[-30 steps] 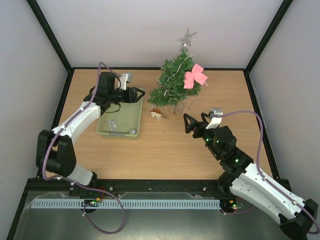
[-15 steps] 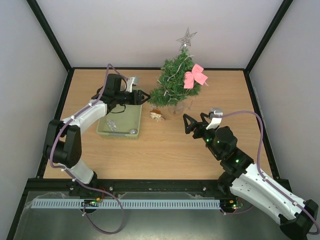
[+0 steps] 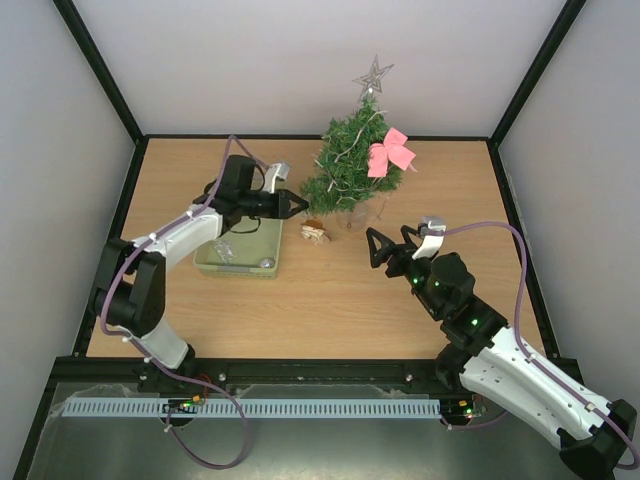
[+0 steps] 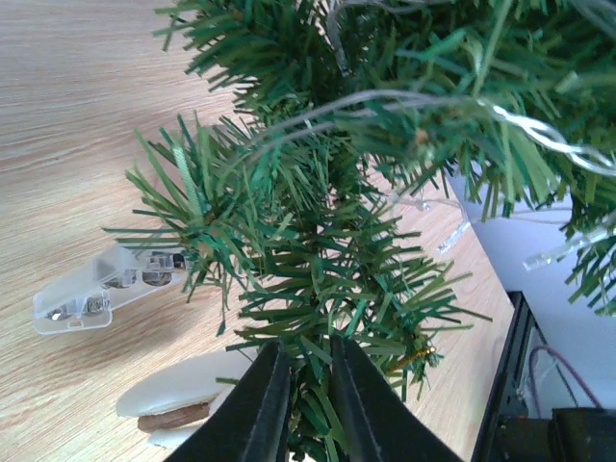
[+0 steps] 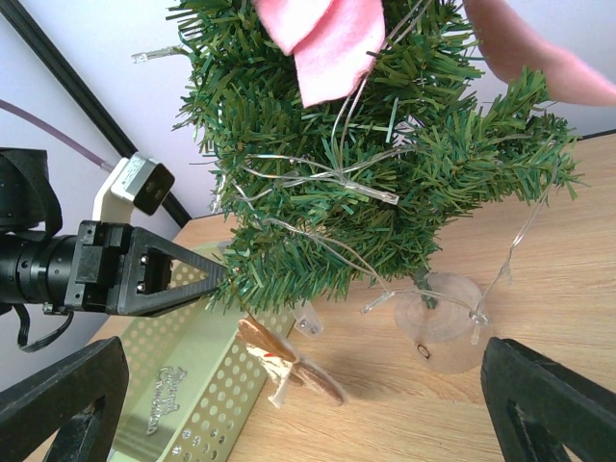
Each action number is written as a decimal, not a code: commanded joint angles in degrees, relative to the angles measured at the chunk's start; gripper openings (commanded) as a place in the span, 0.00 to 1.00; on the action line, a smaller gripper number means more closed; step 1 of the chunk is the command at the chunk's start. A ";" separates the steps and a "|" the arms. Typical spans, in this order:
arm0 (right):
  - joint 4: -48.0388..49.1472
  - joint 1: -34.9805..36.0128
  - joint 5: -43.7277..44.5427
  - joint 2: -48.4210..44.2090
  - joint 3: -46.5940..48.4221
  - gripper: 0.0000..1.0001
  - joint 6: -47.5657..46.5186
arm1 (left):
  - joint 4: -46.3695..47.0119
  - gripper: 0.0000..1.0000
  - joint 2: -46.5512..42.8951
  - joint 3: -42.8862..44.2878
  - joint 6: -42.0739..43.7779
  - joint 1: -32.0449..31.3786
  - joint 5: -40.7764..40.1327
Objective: Decorate the small christmas tree
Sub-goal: Pick up the decoration item from the storage box, then hang the decoration item on the Christmas tree.
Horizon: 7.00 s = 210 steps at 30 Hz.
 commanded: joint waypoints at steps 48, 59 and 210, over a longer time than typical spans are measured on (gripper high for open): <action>-1.12 -0.18 1.80 -3.38 -0.81 0.98 -1.13 | -9.84 0.64 -18.98 -5.05 -3.74 -11.05 -28.12; -0.86 -0.19 1.57 -4.80 -1.62 0.98 -1.60 | -30.17 0.62 -17.52 -7.45 9.61 1.50 -32.79; 4.95 -0.36 -4.85 36.25 40.95 0.02 -9.80 | 5.05 0.35 -14.13 11.24 0.62 -2.50 4.70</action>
